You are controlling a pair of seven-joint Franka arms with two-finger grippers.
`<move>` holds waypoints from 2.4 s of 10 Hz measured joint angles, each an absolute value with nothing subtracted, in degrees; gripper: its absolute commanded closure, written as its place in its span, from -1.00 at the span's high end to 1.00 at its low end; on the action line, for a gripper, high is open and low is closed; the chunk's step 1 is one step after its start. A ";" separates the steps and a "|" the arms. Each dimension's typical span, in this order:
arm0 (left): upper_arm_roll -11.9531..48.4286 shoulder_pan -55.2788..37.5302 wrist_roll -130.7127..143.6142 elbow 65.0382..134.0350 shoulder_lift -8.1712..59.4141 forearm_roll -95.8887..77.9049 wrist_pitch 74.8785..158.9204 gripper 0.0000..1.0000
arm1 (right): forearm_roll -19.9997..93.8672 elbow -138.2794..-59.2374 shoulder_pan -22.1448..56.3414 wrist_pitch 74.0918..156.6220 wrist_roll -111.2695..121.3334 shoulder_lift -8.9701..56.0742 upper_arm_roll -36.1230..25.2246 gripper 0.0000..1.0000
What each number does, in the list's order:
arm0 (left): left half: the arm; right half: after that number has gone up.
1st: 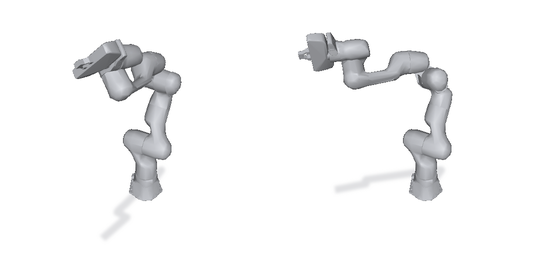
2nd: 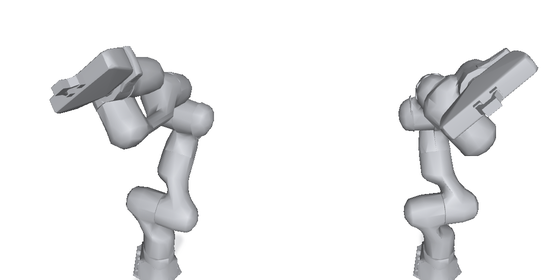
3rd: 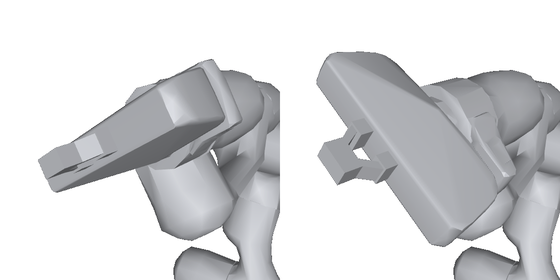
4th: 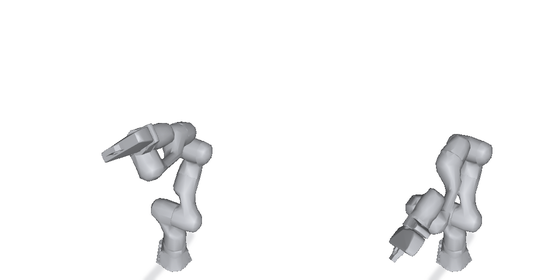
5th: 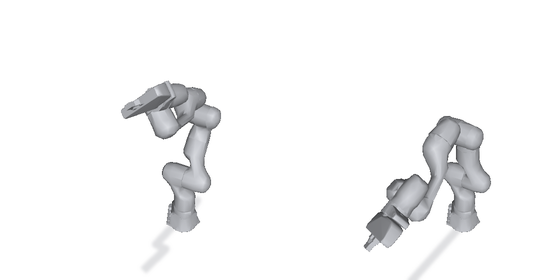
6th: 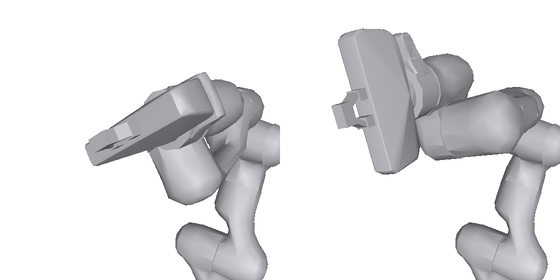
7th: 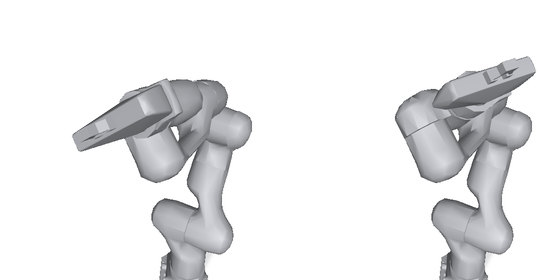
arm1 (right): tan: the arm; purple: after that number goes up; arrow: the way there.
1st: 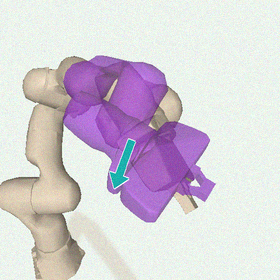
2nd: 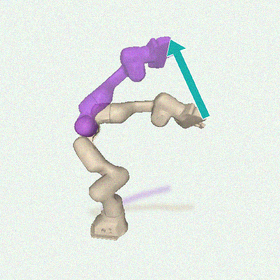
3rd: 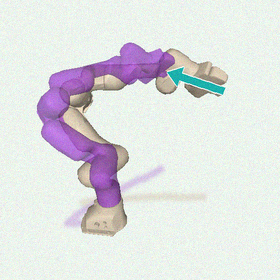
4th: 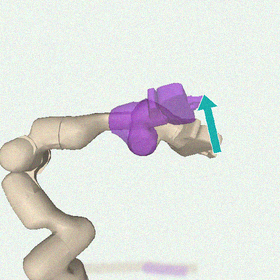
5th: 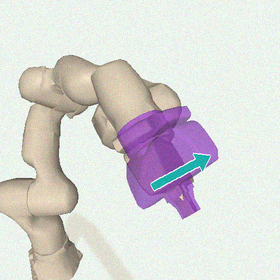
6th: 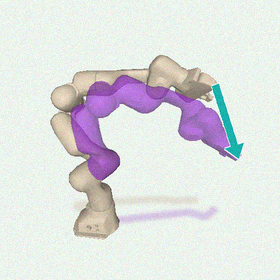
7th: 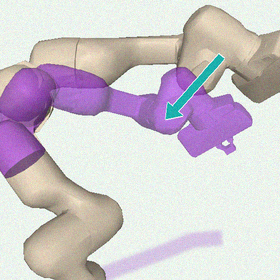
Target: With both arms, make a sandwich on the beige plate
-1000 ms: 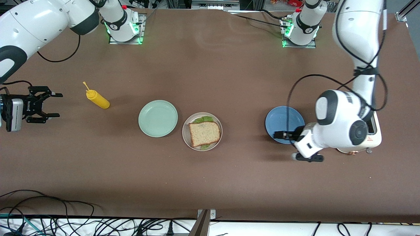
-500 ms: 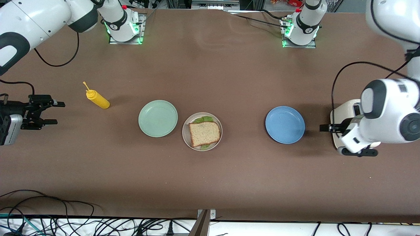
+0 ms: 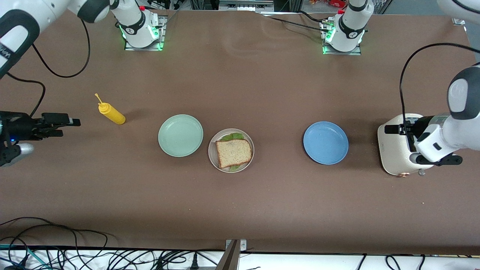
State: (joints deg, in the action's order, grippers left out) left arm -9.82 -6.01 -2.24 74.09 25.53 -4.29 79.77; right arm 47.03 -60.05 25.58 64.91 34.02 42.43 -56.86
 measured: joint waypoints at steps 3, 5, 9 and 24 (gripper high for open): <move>-6.99 -3.05 -1.46 78.05 15.51 -3.92 77.70 1.00 | 22.12 -59.84 14.91 70.41 19.47 32.77 -27.73 1.00; -4.57 -1.36 -1.44 81.84 10.46 -0.58 77.70 1.00 | 8.49 -59.83 2.93 73.01 12.58 29.79 -8.79 1.00; 1.12 -1.13 3.49 84.99 6.97 4.32 77.80 1.00 | -2.99 -71.95 -5.07 87.40 6.00 20.92 5.80 1.00; 0.94 2.96 4.05 86.66 8.04 -1.05 85.26 1.00 | 0.71 -93.65 -6.38 98.05 4.26 7.58 -0.02 1.00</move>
State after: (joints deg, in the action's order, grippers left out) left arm 0.94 2.96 4.05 86.66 8.04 -1.05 85.26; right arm 0.71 -93.65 -6.38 98.05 4.26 7.58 -0.02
